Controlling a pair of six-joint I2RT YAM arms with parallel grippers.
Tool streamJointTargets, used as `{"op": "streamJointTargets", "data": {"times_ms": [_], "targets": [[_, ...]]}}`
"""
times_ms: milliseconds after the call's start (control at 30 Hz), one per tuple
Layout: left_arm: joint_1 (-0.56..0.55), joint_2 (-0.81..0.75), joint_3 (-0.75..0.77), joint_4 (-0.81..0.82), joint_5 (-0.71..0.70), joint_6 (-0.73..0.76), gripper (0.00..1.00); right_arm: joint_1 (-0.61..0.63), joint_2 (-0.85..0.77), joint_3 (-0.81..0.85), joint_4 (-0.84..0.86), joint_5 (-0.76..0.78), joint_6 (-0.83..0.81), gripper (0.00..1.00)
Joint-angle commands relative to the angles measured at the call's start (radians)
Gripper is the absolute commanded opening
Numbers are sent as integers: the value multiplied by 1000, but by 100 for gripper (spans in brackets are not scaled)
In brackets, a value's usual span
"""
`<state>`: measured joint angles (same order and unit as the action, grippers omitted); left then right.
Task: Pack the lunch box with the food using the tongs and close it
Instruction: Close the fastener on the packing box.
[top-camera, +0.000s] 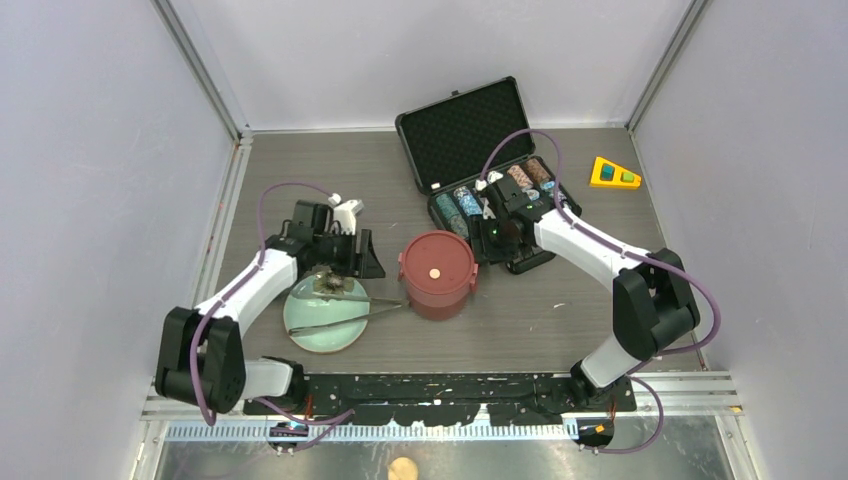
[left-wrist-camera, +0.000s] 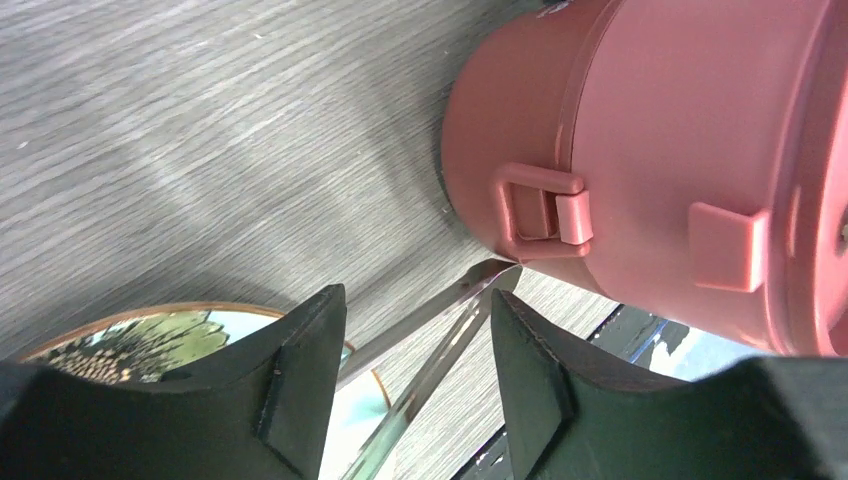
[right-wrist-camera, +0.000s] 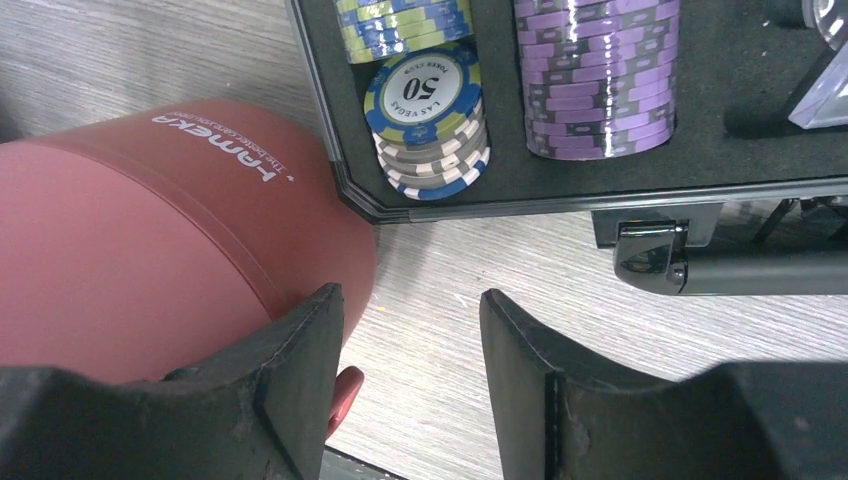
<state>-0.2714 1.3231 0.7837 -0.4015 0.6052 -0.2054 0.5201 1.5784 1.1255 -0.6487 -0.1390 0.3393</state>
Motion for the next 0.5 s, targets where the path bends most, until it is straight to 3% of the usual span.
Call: {"op": "streamJointTargets", "data": {"times_ms": [0,233,467], "targets": [[22,-67,-23,30,-36,1,60,-23,-34,15,15,29,1,58],[36,-47,-11,43,-74,-5,62,-76,-197,-103,-71,40,-56,59],[36,-9,3,65,-71,-33,62,-24,-266,-148,-128,-75,-110,61]]}}
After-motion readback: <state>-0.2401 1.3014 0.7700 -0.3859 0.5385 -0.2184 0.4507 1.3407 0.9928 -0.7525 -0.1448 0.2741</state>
